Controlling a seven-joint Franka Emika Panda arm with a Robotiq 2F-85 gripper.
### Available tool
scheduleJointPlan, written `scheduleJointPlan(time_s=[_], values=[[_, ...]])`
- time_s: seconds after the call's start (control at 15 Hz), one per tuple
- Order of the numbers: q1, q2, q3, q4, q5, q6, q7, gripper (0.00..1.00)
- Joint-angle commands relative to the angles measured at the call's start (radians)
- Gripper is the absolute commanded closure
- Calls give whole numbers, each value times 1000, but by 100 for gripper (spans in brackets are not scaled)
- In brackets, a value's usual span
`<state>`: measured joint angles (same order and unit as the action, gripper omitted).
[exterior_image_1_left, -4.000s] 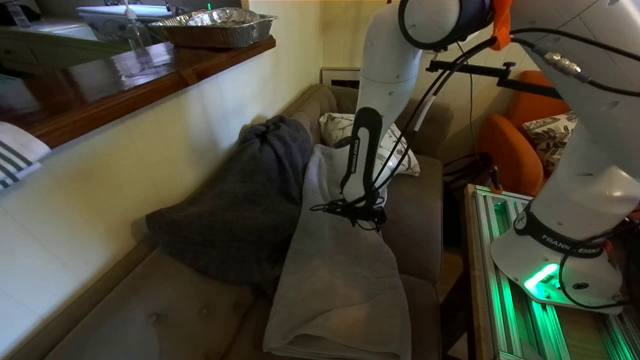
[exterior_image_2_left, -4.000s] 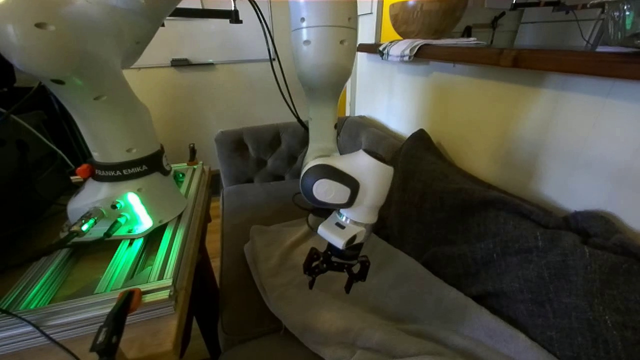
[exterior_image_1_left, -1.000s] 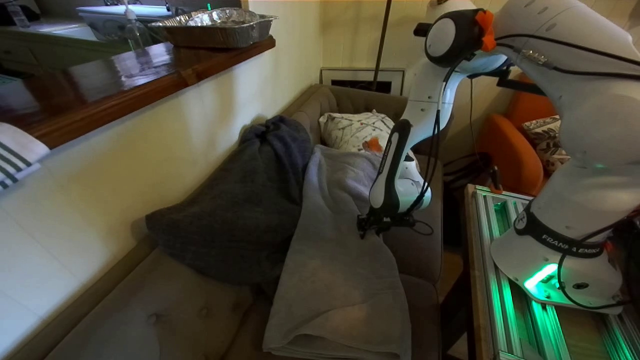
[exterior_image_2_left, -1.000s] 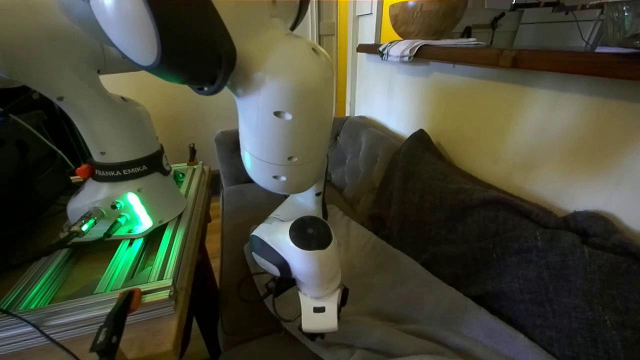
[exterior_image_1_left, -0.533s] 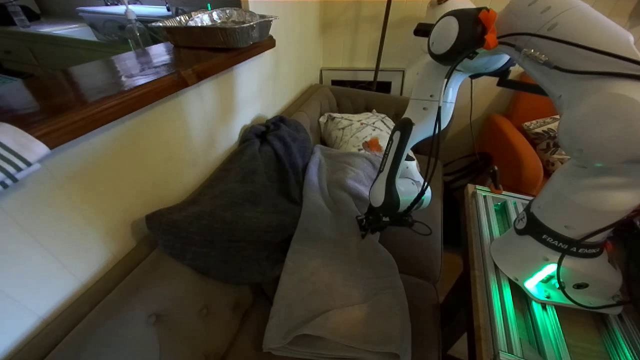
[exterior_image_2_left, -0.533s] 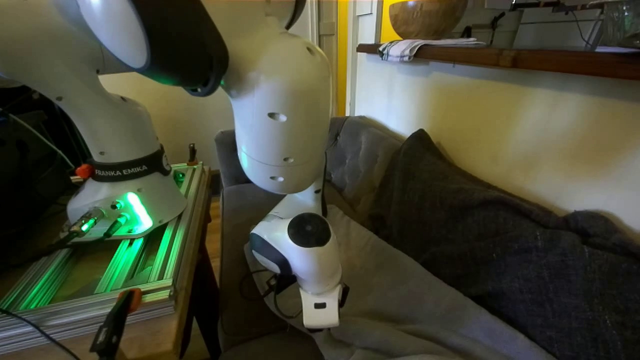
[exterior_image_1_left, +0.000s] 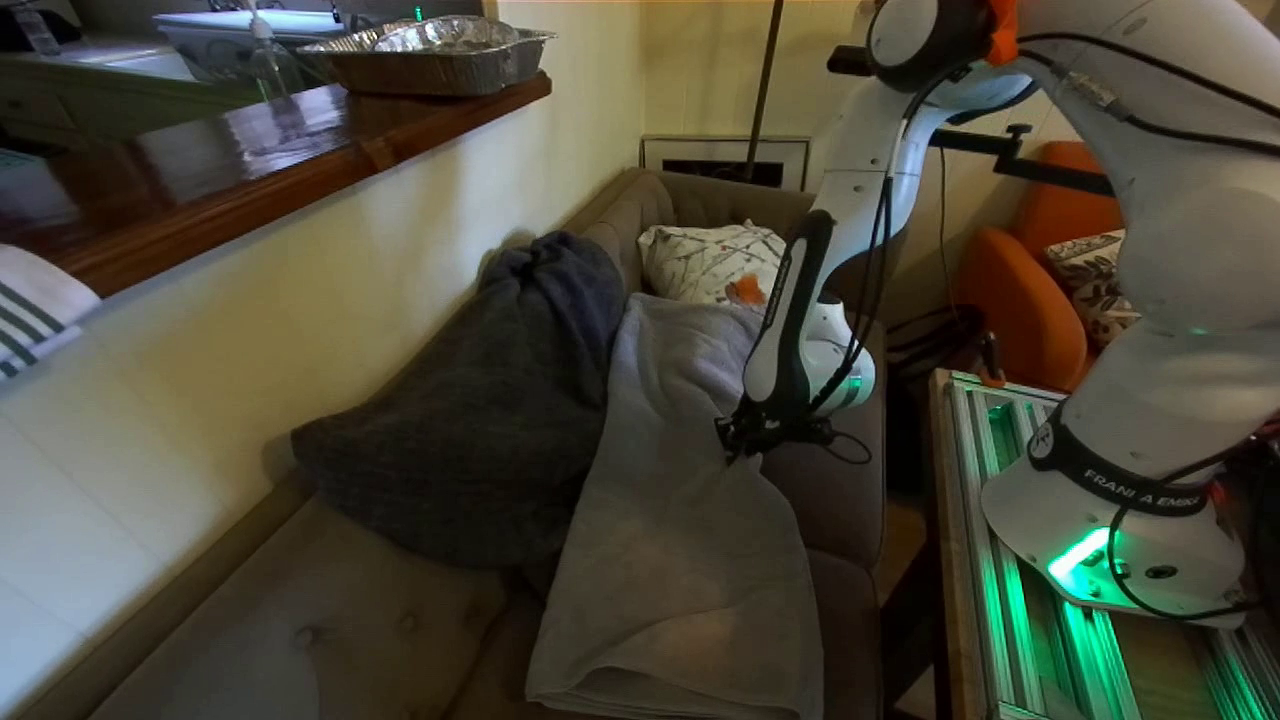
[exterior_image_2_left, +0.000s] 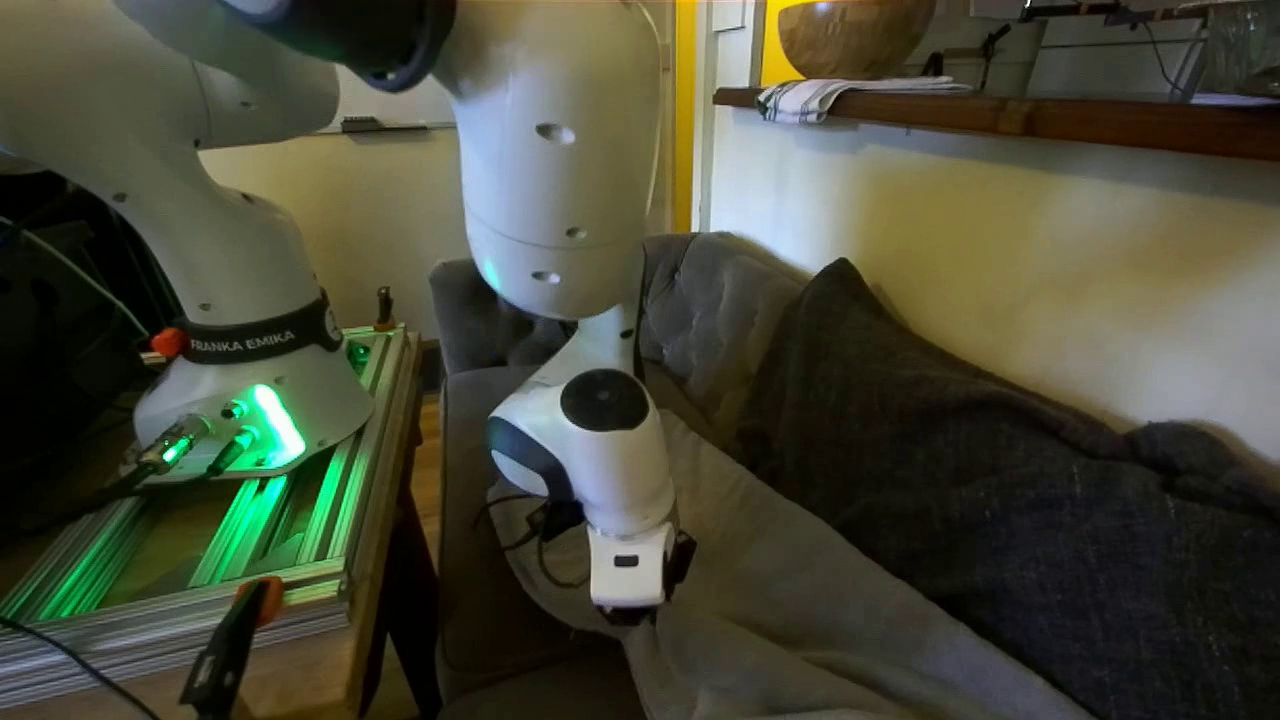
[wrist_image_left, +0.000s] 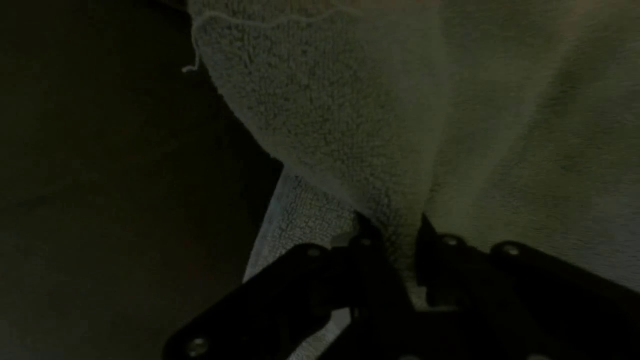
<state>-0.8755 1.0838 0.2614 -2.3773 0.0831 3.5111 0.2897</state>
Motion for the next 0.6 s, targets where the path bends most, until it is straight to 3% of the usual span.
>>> scheduleJointPlan(time_s=[0.0, 0.53], values=[[-13, -179, 64, -142, 20, -28, 65, 95], [38, -385, 129, -215, 70, -118, 163, 95]])
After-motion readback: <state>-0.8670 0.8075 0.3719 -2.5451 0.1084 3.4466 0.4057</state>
